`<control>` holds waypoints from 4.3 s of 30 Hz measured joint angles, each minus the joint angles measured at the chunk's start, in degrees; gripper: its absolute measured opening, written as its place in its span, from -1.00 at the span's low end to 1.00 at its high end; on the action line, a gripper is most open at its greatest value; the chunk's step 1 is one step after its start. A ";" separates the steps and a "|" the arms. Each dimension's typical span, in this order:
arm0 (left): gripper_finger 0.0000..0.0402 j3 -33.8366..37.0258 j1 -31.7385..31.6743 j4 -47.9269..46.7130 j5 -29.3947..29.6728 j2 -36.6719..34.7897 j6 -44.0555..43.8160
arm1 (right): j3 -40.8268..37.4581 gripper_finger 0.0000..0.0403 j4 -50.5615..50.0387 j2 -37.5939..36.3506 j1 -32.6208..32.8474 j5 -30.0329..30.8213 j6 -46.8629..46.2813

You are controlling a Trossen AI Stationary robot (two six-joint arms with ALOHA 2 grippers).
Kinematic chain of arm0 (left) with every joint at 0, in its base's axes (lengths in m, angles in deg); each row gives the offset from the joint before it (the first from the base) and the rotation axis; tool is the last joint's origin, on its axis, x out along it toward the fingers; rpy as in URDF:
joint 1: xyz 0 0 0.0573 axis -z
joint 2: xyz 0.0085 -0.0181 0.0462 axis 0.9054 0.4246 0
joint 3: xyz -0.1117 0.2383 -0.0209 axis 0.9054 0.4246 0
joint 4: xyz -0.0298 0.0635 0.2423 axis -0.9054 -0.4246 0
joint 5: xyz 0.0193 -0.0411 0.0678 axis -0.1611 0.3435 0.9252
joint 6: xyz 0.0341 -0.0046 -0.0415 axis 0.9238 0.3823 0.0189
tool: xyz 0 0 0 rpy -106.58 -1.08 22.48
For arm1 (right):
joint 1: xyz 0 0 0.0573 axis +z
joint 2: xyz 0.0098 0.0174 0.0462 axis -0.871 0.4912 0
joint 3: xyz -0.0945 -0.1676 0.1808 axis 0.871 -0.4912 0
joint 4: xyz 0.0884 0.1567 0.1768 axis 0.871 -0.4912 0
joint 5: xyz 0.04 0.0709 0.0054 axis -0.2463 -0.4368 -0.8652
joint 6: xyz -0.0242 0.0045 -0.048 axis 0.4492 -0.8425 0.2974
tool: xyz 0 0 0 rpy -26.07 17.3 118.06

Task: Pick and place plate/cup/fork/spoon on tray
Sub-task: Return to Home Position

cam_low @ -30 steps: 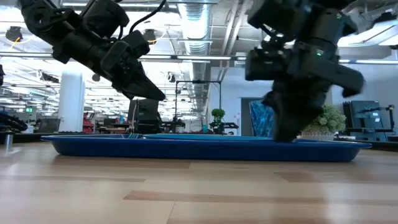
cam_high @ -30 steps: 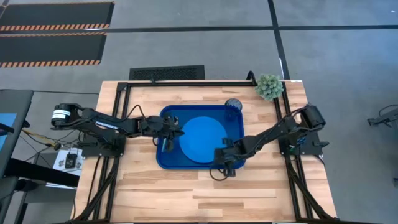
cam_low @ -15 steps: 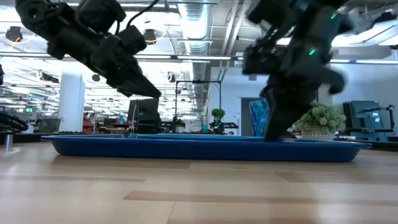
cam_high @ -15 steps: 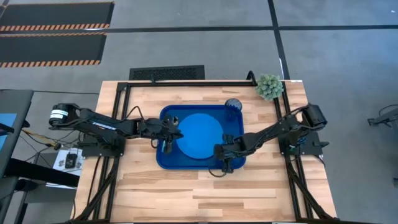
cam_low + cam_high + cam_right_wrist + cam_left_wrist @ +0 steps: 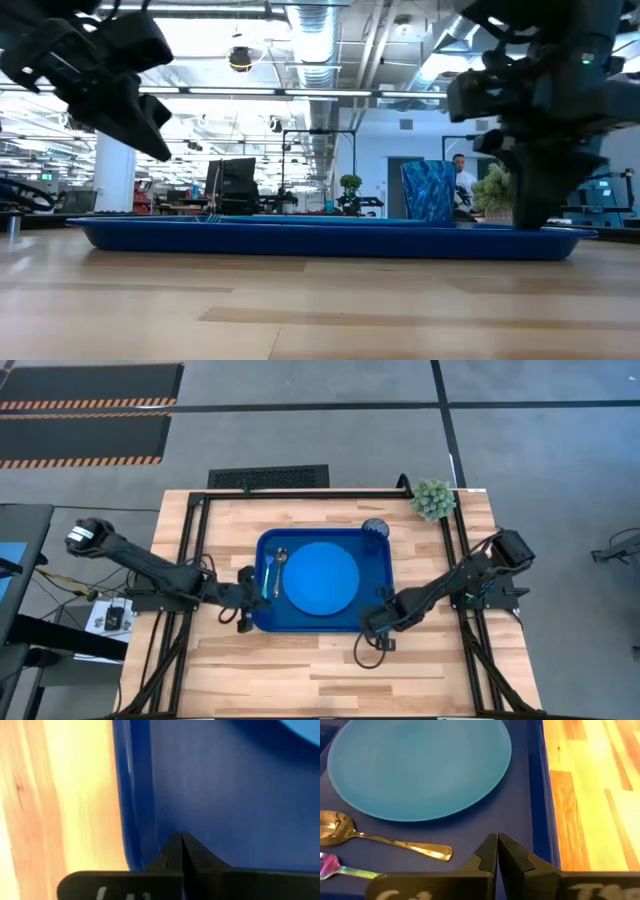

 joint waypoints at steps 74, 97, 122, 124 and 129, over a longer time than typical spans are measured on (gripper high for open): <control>-1.00 24.39 -23.86 13.72 -13.05 -49.65 16.88 | -54.51 -0.99 38.13 -89.13 -28.31 -5.45 26.72; -1.00 24.55 -23.40 9.25 -15.41 -58.09 14.70 | -54.61 -0.76 38.64 -91.45 -35.38 0.54 29.49; -1.00 24.59 -23.40 9.42 -15.41 -57.94 13.73 | -54.66 -0.75 38.62 -91.47 -35.36 0.50 29.63; -1.00 24.59 -23.40 9.42 -15.41 -57.94 13.72 | -54.66 -0.75 38.62 -91.47 -35.36 0.50 29.61; -1.00 24.59 -23.40 9.42 -15.41 -57.94 13.72 | -54.69 -0.74 38.60 -91.47 -35.36 0.50 29.61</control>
